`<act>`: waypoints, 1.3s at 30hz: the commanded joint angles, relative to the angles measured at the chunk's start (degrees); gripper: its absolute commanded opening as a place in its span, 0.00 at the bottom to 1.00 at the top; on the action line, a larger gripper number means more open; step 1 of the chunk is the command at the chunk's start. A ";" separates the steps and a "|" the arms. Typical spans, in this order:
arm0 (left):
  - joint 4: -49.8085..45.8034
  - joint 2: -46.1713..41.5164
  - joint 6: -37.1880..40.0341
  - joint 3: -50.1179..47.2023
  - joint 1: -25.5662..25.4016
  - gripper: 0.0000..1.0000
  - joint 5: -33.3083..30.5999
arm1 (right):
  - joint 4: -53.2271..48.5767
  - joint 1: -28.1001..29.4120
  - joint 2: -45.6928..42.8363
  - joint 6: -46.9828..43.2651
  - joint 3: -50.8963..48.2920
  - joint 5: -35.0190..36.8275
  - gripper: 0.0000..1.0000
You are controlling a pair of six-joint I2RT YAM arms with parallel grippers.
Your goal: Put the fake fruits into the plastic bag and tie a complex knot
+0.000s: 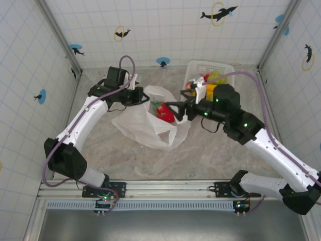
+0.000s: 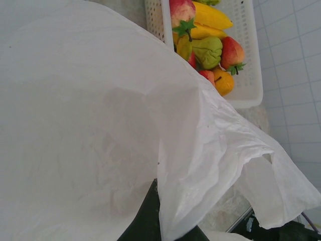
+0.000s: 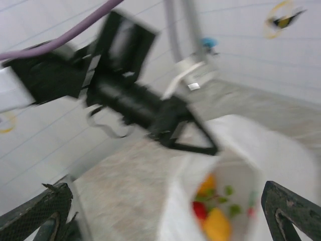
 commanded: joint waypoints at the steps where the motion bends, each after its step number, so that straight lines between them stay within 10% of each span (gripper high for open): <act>1: -0.50 -2.60 0.51 -1.03 0.99 0.00 0.05 | -13.73 -4.87 1.13 -4.96 3.78 9.29 1.00; 13: -0.32 -4.41 -0.32 -2.82 1.16 0.00 -0.63 | -30.80 -23.98 23.26 -13.44 11.32 31.70 0.98; 39: -1.19 -3.54 -0.87 -1.41 1.31 0.00 -1.01 | -28.91 -31.54 53.62 -18.06 23.30 29.48 0.78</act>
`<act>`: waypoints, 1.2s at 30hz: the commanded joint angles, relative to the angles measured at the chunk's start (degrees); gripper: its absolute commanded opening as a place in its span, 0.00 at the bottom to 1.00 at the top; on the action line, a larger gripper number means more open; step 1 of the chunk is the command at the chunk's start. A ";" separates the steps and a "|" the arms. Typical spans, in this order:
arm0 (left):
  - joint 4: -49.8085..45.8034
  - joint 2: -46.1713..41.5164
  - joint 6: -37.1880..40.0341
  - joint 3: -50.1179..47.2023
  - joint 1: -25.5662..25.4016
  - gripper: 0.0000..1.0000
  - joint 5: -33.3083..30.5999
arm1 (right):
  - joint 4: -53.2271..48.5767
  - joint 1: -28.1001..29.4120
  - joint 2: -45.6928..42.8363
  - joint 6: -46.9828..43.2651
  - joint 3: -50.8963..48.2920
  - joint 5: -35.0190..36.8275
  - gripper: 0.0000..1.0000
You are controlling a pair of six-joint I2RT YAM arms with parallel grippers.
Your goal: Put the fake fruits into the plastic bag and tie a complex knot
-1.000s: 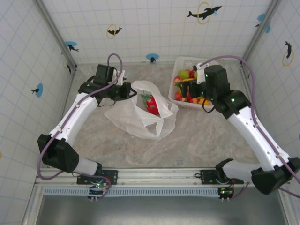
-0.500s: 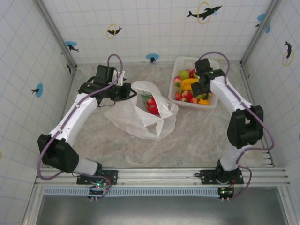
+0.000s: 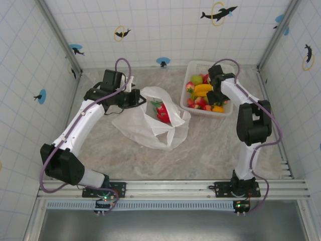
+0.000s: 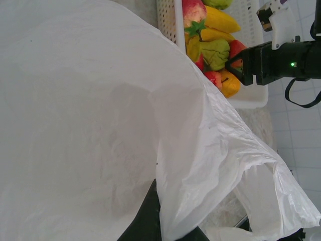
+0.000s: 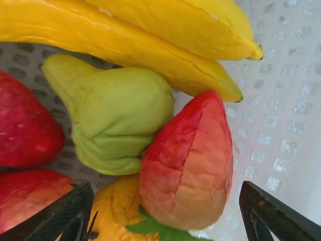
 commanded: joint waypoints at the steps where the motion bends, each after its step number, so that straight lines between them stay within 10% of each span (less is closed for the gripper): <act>1: -0.79 -0.22 -0.59 1.52 0.39 0.00 -0.31 | 1.14 -0.93 2.04 -0.46 2.65 0.30 0.77; 21: -0.87 -0.42 -0.81 1.69 0.46 0.00 -0.03 | 10.42 -1.77 -1.15 -1.12 0.11 4.86 0.38; 36: -0.40 -0.04 -0.46 1.49 0.43 0.00 0.64 | 16.66 -0.36 -26.96 3.47 -13.16 -8.60 0.37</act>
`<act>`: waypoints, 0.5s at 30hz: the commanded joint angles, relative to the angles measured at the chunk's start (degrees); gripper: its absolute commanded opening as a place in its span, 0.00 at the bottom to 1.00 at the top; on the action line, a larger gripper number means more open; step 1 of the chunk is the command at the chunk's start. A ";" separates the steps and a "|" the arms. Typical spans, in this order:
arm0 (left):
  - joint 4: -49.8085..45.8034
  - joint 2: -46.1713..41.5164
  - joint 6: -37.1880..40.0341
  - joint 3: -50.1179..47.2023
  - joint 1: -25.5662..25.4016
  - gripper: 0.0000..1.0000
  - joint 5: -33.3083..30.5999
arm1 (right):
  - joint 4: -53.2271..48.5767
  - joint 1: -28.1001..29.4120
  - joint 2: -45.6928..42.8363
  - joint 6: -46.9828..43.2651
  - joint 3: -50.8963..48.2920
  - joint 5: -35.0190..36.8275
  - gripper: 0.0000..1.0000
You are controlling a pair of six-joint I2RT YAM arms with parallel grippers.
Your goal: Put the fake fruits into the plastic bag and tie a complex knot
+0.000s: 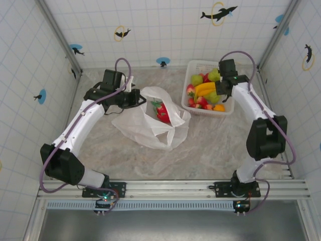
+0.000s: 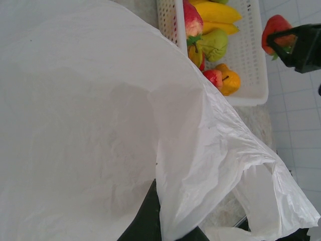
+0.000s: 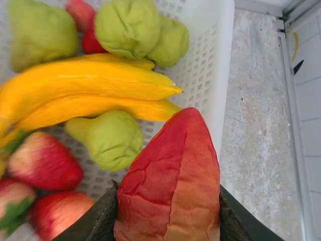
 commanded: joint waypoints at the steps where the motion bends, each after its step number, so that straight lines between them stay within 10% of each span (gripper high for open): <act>1: -0.23 -0.06 -0.26 1.25 0.45 0.01 0.64 | 4.78 1.23 -9.57 2.74 -4.68 -8.24 0.36; 15: 0.57 -0.14 -0.37 0.41 0.37 0.00 0.42 | 23.84 25.89 -36.32 9.92 -21.99 -25.68 0.36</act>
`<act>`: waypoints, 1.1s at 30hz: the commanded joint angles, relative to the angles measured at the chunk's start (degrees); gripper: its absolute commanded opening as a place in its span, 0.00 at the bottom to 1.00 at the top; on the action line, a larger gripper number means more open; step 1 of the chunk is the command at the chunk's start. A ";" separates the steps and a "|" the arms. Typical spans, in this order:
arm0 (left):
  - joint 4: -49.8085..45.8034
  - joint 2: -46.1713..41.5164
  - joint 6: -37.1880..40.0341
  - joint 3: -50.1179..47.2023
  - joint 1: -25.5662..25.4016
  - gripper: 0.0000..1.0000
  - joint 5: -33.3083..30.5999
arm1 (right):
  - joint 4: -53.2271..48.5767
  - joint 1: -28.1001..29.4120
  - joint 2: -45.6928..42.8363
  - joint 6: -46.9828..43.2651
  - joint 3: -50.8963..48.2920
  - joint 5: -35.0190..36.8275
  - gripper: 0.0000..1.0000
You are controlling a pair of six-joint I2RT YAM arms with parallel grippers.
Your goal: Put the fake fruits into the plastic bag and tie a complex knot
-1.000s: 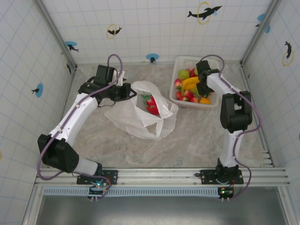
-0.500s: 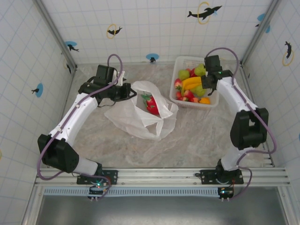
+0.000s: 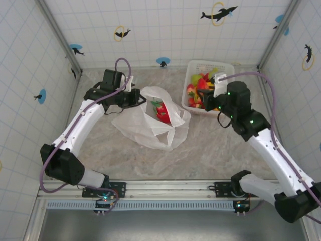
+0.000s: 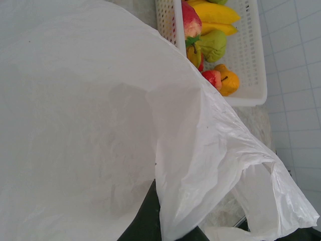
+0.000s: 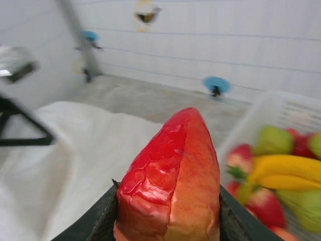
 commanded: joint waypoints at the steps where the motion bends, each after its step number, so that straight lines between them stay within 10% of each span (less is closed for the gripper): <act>1: 0.39 -0.24 -0.51 0.32 0.44 0.00 0.26 | 7.54 7.85 -0.76 0.36 -2.62 -2.70 0.37; 10: 0.50 -0.80 -0.56 -0.03 0.32 0.00 0.20 | 14.92 22.43 8.93 -3.93 -3.09 6.91 0.37; 33: 0.49 -1.27 -0.12 -0.70 0.15 0.00 0.44 | 14.38 17.82 38.18 -4.39 12.89 12.14 0.38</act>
